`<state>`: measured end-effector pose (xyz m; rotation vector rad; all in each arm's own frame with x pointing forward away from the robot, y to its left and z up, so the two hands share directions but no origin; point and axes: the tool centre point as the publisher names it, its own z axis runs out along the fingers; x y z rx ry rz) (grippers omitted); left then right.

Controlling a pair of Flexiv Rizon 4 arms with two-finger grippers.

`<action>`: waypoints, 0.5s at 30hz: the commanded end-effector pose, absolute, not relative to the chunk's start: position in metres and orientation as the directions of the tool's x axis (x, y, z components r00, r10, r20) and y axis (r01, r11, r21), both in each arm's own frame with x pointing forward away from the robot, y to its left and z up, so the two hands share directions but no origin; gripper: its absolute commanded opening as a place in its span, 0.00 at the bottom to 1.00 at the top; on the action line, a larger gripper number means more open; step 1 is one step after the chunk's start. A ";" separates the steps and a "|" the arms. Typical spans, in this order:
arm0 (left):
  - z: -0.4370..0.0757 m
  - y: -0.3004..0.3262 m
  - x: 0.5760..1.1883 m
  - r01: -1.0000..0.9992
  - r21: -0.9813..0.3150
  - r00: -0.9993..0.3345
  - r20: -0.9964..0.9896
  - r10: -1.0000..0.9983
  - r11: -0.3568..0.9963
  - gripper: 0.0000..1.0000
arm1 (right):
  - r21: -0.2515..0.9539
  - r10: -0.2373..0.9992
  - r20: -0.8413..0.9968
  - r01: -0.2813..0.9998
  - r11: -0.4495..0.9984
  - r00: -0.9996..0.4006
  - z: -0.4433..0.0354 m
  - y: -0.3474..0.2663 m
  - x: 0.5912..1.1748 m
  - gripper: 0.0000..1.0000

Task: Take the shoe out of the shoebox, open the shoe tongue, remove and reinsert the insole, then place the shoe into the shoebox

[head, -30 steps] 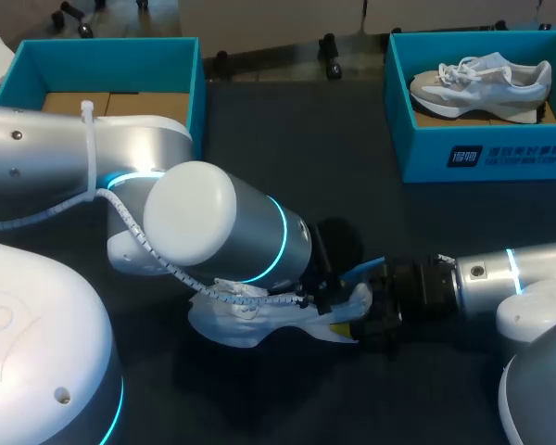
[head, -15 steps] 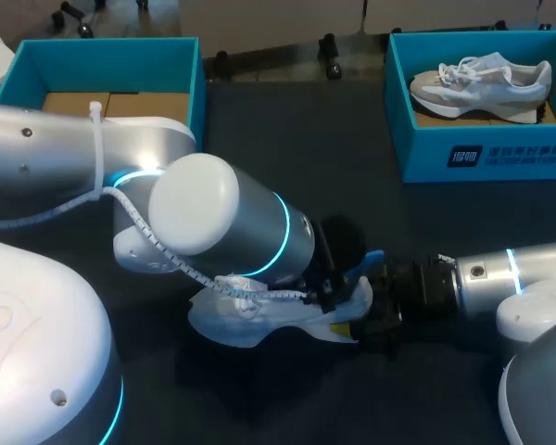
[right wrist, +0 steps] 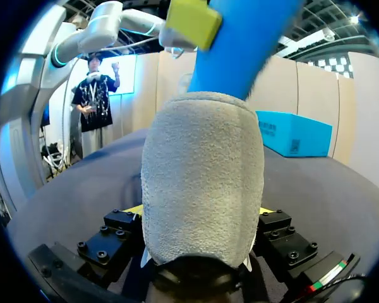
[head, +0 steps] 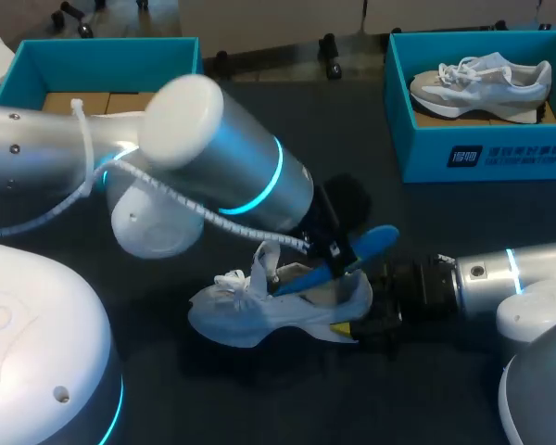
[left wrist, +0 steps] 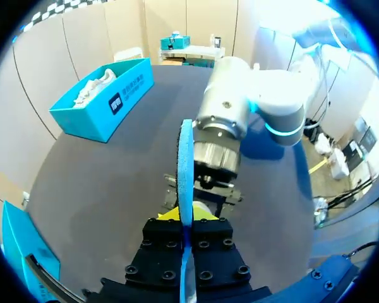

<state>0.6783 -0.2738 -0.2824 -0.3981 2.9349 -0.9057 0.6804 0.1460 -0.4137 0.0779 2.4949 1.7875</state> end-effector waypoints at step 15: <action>-0.191 -0.267 0.665 -0.317 -0.635 -0.932 0.348 -0.106 0.705 0.00 | 0.945 0.084 -0.028 0.001 0.327 -0.996 -0.414 0.148 0.678 0.00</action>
